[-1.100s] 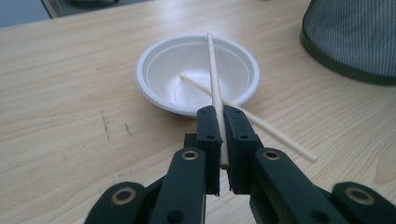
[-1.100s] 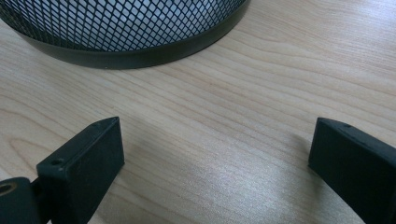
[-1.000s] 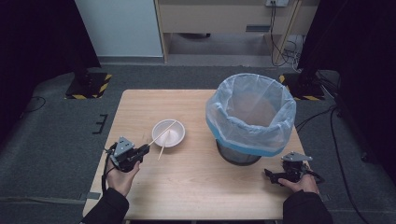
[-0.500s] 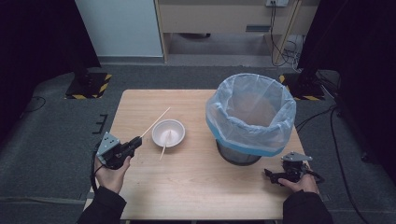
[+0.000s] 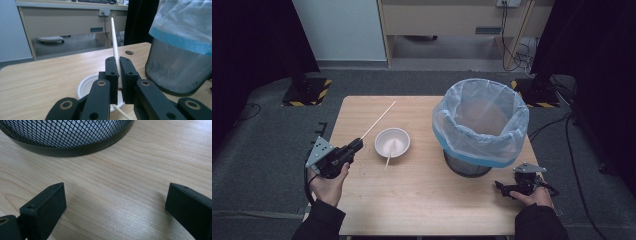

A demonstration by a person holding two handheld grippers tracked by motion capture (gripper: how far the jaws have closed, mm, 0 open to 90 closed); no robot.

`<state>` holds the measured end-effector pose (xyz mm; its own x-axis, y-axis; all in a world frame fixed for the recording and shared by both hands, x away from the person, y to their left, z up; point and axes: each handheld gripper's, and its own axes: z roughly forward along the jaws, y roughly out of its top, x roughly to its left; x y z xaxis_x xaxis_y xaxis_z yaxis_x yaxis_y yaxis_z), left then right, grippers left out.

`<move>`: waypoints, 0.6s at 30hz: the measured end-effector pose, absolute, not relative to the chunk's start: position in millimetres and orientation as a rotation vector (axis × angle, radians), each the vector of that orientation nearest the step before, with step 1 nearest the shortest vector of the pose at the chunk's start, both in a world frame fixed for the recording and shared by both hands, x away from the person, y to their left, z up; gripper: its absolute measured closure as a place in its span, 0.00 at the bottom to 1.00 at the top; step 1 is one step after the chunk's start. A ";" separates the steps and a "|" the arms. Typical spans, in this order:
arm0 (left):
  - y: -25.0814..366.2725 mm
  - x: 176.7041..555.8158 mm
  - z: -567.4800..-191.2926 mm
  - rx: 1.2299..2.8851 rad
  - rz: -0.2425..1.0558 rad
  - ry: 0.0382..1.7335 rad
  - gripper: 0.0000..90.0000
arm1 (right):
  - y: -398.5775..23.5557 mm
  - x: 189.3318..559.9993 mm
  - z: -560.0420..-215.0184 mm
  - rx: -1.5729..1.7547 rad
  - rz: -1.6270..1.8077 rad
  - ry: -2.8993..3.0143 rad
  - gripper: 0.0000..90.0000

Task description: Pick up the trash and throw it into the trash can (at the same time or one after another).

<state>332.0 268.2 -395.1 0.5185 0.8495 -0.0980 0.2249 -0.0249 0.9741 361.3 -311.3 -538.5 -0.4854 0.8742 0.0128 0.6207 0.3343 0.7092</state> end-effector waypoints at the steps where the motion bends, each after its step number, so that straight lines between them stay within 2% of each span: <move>1: 267.8 332.0 -392.4 1.548 0.646 0.949 0.95 | -311.3 361.3 -538.5 1.322 0.939 2.233 0.04; 18: 268.1 337.6 -348.4 1.418 0.678 0.868 0.95 | -311.3 361.3 -538.5 1.322 0.939 2.233 0.04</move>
<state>337.6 268.1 -348.4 0.5394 0.8353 -0.1067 0.0986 0.0632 0.9931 361.3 -311.3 -538.5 -0.4855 0.8741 0.0129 0.6207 0.3342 0.7093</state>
